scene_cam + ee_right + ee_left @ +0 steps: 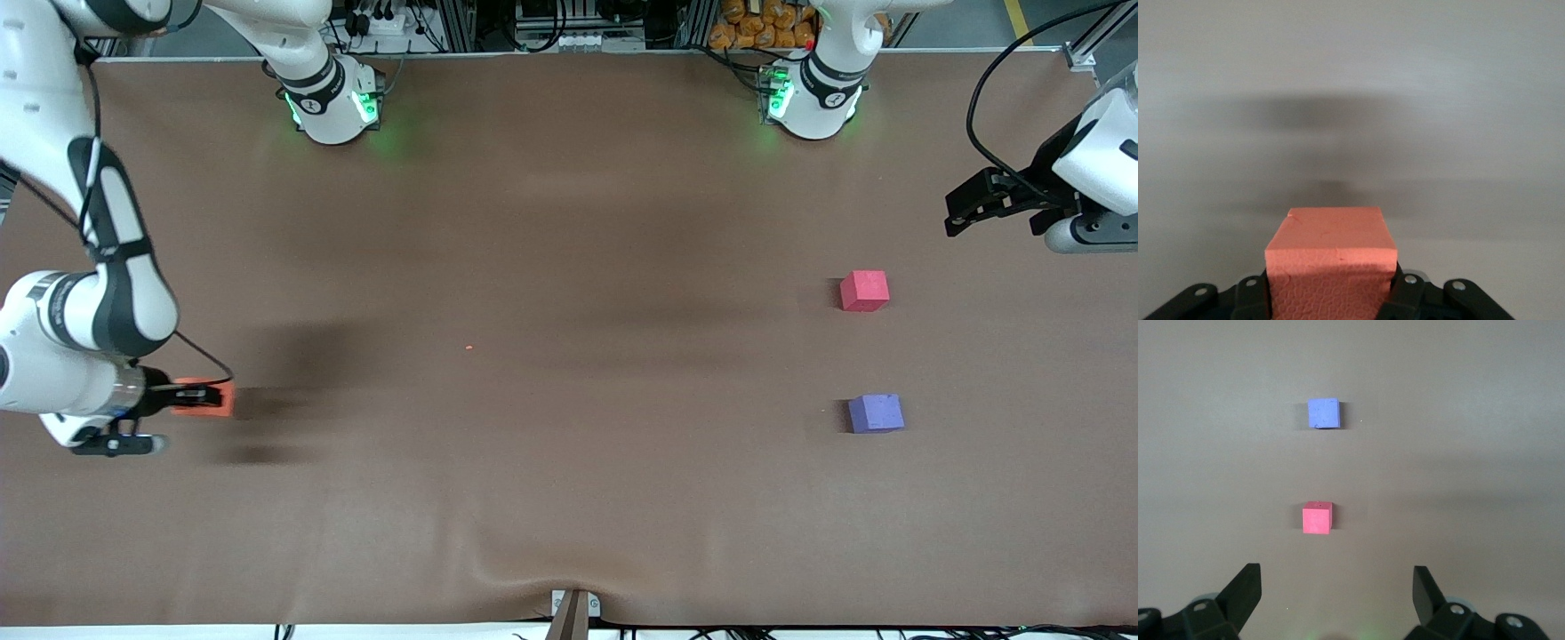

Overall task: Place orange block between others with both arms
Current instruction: 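Carry the orange cube with the right gripper to the table center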

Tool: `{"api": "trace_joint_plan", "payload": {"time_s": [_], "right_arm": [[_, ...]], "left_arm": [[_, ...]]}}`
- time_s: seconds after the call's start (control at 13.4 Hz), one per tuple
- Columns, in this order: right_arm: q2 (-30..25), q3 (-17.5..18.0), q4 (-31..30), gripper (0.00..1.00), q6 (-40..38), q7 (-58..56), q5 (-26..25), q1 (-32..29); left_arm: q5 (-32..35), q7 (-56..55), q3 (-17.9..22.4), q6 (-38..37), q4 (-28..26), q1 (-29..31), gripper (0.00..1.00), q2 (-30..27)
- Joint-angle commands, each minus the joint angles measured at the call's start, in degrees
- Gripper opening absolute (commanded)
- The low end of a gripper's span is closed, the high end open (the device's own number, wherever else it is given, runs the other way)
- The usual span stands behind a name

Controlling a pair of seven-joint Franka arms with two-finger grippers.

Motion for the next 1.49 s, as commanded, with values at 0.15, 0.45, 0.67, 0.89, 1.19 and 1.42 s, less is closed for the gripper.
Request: {"api": "trace_joint_plan", "payload": {"time_s": [0.15,0.45,0.67,0.89,1.19,1.42], "right_arm": [[-0.79,7.43,0.50,0.01,-1.00,10.13,-0.19,8.81],[-0.27,7.25,1.21,0.08,-0.21,20.48,-0.72,20.95],[1.57,7.17,3.31,0.08,0.94,29.62,-0.81,27.11],[3.51,6.90,5.43,0.08,1.99,35.88,-1.51,31.95],[5.62,6.12,5.43,0.08,6.73,41.24,-3.88,36.26],[7.11,2.87,5.96,0.09,7.62,43.89,-4.33,41.09]], "left_arm": [[-0.87,1.14,0.03,0.26,0.32,0.28,1.00,-0.32],[-0.87,1.14,0.03,0.26,0.23,0.19,1.00,-0.32],[-0.79,1.14,0.03,0.26,0.32,0.10,1.00,-0.58],[-0.87,1.14,0.11,0.35,0.41,0.28,1.00,-0.49],[-0.87,1.05,0.03,1.32,0.32,0.11,1.00,-0.32],[-0.87,0.96,0.03,2.11,0.23,-0.07,1.00,0.03]]}}
